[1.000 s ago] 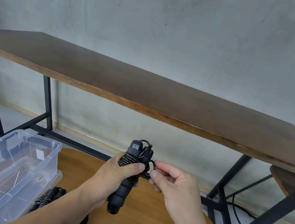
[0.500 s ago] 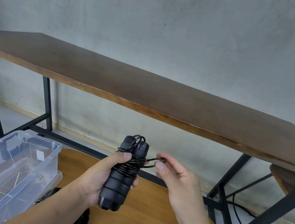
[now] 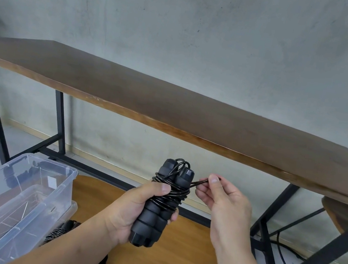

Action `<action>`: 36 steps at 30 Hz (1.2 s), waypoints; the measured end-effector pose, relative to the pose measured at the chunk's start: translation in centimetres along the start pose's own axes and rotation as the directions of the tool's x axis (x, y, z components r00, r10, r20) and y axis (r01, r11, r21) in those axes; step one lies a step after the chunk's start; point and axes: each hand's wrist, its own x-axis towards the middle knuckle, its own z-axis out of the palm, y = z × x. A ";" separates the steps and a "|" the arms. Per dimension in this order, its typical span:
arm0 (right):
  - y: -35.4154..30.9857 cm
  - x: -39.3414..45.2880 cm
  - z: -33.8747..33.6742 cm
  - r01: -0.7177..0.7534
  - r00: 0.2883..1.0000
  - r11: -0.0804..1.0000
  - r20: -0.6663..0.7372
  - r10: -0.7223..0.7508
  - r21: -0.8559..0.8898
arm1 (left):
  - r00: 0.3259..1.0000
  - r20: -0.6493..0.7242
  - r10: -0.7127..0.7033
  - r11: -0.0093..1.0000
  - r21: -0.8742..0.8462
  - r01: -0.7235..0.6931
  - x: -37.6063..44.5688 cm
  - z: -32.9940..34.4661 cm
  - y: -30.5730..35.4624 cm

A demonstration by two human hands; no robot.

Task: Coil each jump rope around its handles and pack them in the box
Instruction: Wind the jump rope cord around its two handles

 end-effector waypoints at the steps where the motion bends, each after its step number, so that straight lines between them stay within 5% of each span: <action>1: -0.1 -0.1 0.0 0.019 1.000 1.000 -0.014 -0.019 -0.004 | 1.000 -0.020 0.006 1.000 0.000 -0.006 0.0 0.2 -0.1; 5: -0.4 -1.7 -0.1 0.229 0.973 0.955 0.022 -0.229 -0.186 | 0.987 -0.135 0.087 0.990 0.126 -0.070 -0.1 0.6 0.0; 10: 0.3 -2.8 -0.2 0.544 0.822 0.682 0.146 -0.550 -0.489 | 0.942 -0.209 0.261 0.922 0.344 -0.179 0.3 2.0 0.1; 16: 1.4 -2.3 -0.8 0.577 0.797 0.643 0.172 -0.580 -0.504 | 0.901 -0.267 0.341 0.891 0.397 -0.219 0.5 2.8 -1.1; 22: 1.4 -2.7 -1.3 0.714 0.676 0.399 0.419 -0.607 -0.575 | 0.881 -0.282 0.380 0.870 0.431 -0.238 0.5 2.8 -0.8; 26: 1.2 -2.4 -1.8 0.711 0.692 0.423 0.455 -0.560 -0.561 | 0.895 -0.255 0.365 0.862 0.456 -0.222 0.3 2.5 -1.2; 36: 1.3 -2.6 -2.0 0.470 0.878 0.758 0.330 -0.347 -0.452 | 0.931 -0.179 0.317 0.870 0.446 -0.211 -0.3 1.8 -1.5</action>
